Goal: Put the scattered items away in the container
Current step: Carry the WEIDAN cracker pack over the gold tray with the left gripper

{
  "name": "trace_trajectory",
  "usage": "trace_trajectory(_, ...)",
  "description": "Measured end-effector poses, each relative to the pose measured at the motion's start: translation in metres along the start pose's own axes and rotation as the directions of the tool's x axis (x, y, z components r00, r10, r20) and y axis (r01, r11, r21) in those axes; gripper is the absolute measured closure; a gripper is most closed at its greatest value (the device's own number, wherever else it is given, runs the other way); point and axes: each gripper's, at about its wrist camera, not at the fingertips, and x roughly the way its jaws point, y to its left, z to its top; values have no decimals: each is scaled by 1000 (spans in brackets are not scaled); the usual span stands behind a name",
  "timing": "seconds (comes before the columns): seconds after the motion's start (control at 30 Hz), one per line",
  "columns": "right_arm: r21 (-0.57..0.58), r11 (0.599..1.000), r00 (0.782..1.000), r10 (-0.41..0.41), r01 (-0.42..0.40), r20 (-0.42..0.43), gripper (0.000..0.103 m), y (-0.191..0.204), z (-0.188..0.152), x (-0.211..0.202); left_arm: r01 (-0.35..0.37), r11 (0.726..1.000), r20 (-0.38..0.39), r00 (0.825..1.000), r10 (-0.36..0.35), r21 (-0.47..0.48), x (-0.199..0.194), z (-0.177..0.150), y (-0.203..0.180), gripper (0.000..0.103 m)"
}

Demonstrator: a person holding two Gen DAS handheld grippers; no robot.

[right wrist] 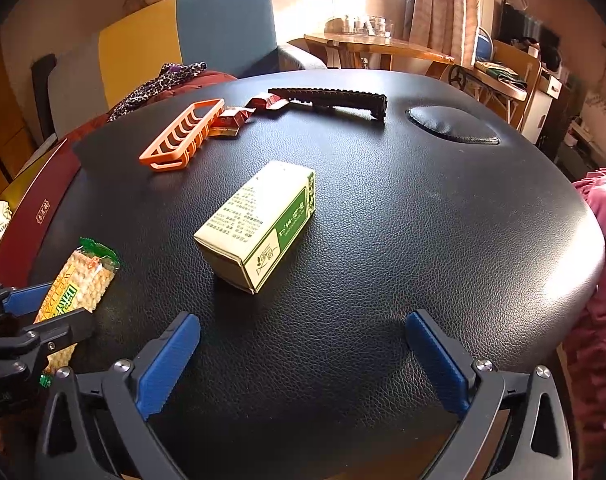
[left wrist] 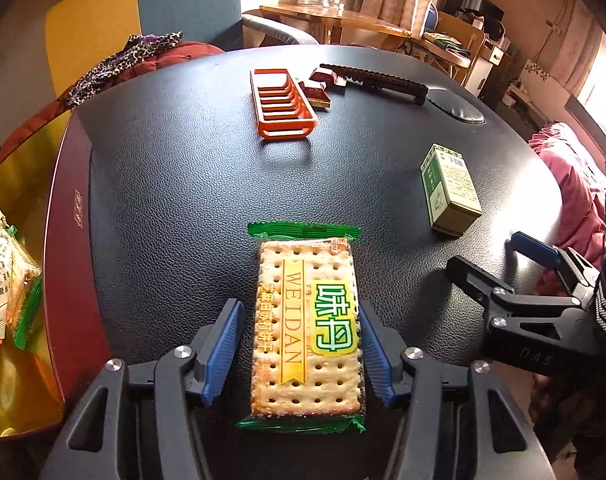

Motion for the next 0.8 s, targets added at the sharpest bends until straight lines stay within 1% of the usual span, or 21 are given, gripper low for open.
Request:
trace_trajectory(0.03, 0, 1000, 1000, -1, 1, -1, 0, 0, 0, 0, -4, 1000, 2, 1000, 4, 1, 0, 0, 0, 46)
trace_trajectory(0.1, -1, 1000, 1000, -3, 3, -2, 0, 0, 0, 0, -13, 1000, 6, 1000, 13, -5, -1, -1, 0, 52)
trace_trajectory(0.17, 0, 1000, 1000, -5, 4, -5, 0, 0, 1, 1, -23, 1000, 10, 1000, 23, -12, -2, -1, 1, 53)
trace_trajectory(0.57, -6, 1000, 1000, -9, 9, -2, 0, 1, 0, 1, -32, 999, 26, 999, 32, -8, -4, -5, 2, 54)
trace_trajectory(0.7, -10, 1000, 1000, -10, 10, 1, 0, 2, 0, 1, -20, 1000, 35, 999, 20, -18, -8, -6, 2, 54)
trace_trajectory(0.8, -15, 1000, 1000, -11, 11, 11, 0, 2, -1, 1, -10, 999, 58, 998, 12, -34, -16, -7, 5, 54)
